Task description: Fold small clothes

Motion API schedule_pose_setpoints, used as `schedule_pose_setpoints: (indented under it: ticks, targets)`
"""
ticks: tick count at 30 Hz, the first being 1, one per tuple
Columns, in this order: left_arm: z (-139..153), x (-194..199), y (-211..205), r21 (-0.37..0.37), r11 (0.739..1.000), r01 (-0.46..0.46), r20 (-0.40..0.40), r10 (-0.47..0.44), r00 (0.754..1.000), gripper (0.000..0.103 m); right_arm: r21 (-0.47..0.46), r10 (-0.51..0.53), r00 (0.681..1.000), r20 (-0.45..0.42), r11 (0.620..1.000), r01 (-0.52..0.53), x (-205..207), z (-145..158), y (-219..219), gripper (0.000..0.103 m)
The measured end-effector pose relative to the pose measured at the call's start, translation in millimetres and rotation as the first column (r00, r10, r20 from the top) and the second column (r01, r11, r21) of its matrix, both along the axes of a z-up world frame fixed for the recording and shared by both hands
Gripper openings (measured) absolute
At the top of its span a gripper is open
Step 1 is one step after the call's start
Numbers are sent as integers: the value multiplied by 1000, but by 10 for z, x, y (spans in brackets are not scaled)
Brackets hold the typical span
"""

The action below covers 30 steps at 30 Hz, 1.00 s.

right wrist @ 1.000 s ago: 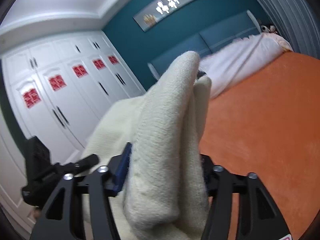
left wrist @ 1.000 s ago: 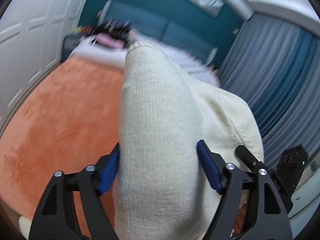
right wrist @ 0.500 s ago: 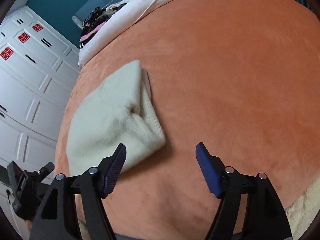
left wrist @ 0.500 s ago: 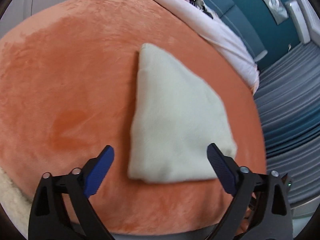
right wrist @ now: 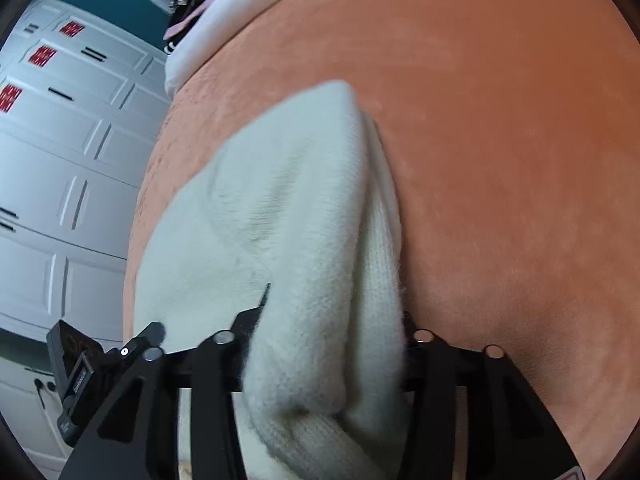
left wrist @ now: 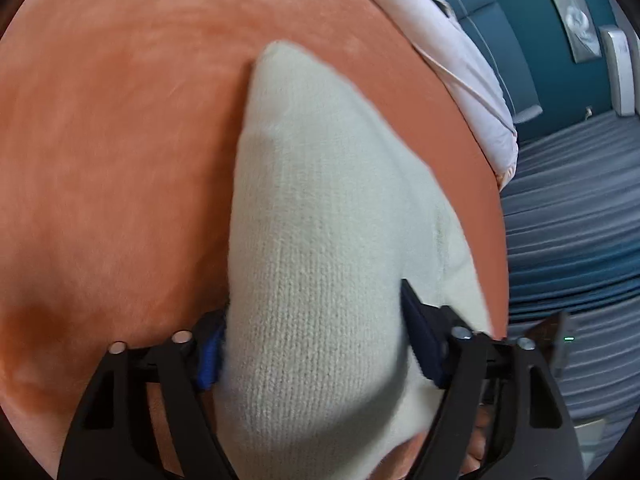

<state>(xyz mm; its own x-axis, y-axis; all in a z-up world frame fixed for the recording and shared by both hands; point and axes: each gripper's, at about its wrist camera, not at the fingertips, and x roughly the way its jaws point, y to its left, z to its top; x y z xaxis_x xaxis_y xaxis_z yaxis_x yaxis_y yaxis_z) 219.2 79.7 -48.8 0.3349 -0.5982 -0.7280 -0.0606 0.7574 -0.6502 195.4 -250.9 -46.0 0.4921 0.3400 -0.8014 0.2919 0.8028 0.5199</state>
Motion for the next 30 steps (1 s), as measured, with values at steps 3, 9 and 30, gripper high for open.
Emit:
schedule_pose_setpoints:
  ticks: [3, 9, 30]
  targets:
    - [400, 52, -106, -41, 996, 74, 127, -68, 990, 60, -30, 43, 972, 232, 999, -37, -178, 698, 83, 34]
    - [332, 104, -593, 143, 975, 168, 241, -199, 950, 67, -41, -53, 974, 218, 997, 63, -375, 453, -415, 45]
    - [85, -603, -414, 373, 927, 35, 189, -112, 976, 68, -147, -14, 974, 227, 988, 49, -638, 570, -395, 17]
